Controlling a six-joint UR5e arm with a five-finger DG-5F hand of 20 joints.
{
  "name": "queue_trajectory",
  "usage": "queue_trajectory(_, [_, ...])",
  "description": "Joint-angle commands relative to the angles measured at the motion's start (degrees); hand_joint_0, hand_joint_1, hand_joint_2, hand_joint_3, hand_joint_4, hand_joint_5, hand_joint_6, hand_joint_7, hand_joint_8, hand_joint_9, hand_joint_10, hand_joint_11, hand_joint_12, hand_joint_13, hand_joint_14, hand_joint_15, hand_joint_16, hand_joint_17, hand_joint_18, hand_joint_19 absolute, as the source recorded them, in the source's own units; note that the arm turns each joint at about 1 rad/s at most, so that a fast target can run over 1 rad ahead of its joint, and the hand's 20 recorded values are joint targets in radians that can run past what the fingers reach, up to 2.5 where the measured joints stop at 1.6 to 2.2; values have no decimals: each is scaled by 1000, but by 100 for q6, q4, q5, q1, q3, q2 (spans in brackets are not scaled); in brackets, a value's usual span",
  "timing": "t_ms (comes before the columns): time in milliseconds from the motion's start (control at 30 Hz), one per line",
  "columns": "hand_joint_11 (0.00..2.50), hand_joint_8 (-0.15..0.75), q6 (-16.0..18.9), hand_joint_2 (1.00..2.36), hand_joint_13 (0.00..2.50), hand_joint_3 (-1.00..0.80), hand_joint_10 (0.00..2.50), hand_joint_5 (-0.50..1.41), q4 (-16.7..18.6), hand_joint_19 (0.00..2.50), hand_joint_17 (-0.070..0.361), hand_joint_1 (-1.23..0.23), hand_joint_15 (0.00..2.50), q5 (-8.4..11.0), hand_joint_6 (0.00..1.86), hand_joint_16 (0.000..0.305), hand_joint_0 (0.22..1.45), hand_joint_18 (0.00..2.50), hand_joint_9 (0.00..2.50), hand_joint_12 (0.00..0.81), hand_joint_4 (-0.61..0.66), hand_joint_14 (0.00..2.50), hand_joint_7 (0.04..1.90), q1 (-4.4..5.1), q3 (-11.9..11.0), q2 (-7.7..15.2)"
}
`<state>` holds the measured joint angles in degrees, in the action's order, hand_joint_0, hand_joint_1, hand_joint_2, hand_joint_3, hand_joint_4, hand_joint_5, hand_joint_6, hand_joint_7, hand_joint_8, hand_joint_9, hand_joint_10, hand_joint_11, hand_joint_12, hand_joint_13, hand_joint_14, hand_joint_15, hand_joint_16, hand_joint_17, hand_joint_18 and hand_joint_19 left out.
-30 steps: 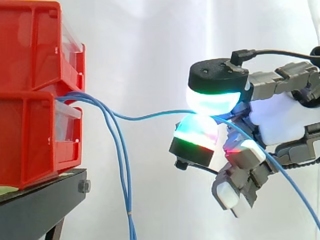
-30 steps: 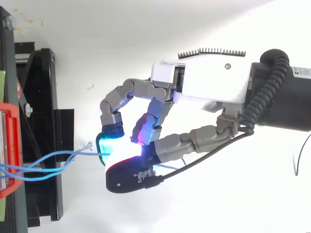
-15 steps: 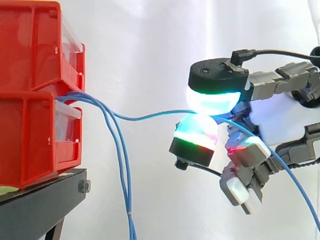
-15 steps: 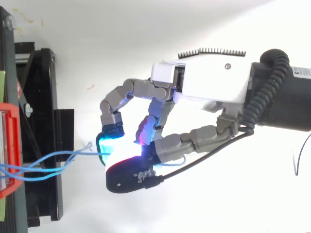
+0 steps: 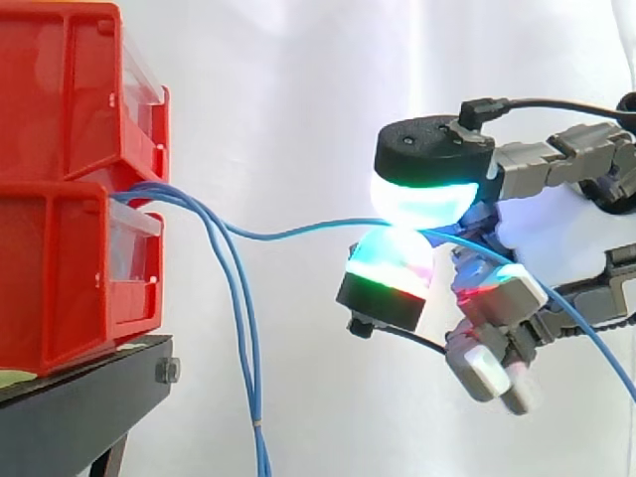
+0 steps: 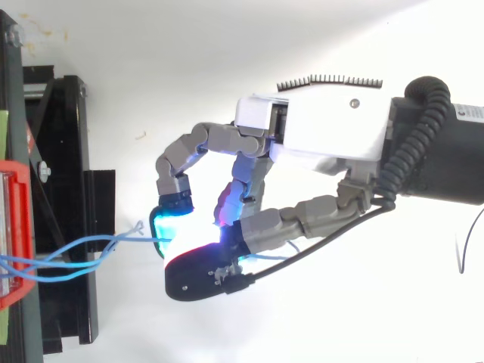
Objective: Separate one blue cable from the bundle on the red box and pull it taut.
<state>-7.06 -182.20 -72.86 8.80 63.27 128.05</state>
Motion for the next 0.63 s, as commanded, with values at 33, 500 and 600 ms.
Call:
queue_trajectory(33, [821,442,-6,1223,1216,-7,13,-104,0,660,122,-828,634,0,900,54,555,1243,1379,414,-41,17,1147,-1,1,0])
queue_trajectory(500, [781,431,3,1162,1124,17,17,-108,0,632,129,-818,620,0,900,57,564,1135,1320,431,-39,17,1178,-1,1,0])
queue_trajectory(600, [789,425,3,1163,1123,12,12,-109,0,627,129,-818,625,0,901,58,564,1132,1321,428,-39,17,1173,-1,1,0])
